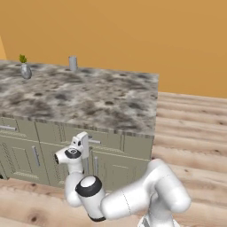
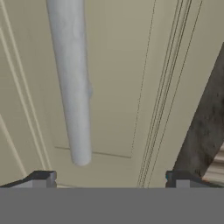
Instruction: Take a straw from the drawer in front and place it inside the glass cup on the dining counter.
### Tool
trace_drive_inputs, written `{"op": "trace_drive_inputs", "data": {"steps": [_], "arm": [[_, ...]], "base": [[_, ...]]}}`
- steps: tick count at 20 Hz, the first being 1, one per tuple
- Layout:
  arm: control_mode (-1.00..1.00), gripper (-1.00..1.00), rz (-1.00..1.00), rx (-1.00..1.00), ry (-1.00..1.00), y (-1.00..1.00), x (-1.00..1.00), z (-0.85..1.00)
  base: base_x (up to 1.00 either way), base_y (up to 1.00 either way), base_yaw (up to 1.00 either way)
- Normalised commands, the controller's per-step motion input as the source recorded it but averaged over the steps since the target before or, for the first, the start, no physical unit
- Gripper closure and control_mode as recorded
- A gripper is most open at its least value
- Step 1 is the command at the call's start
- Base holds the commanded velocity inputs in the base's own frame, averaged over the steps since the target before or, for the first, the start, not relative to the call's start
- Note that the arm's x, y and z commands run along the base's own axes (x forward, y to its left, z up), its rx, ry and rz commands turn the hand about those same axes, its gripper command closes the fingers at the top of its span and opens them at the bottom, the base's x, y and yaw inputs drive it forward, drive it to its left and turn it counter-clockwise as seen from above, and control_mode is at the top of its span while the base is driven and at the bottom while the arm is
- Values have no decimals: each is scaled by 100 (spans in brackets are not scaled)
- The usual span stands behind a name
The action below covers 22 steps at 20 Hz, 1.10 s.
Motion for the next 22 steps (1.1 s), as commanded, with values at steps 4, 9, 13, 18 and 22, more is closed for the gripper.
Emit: {"op": "trace_drive_inputs", "data": {"steps": [4, 9, 13, 18, 22], "arm": [[-100, -100, 0, -1, 0, 0, 23, -54], [-100, -100, 0, -3, -1, 0, 19, -52], [-100, -100, 0, -7, -4, 0, 20, -53], [-100, -100, 0, -9, -7, 0, 19, -55], [-100, -100, 0, -12, -11, 0, 15, -56]], "base": [[0, 0, 0], [0, 0, 0], [0, 0, 0], [0, 0, 0], [0, 0, 0]]}}
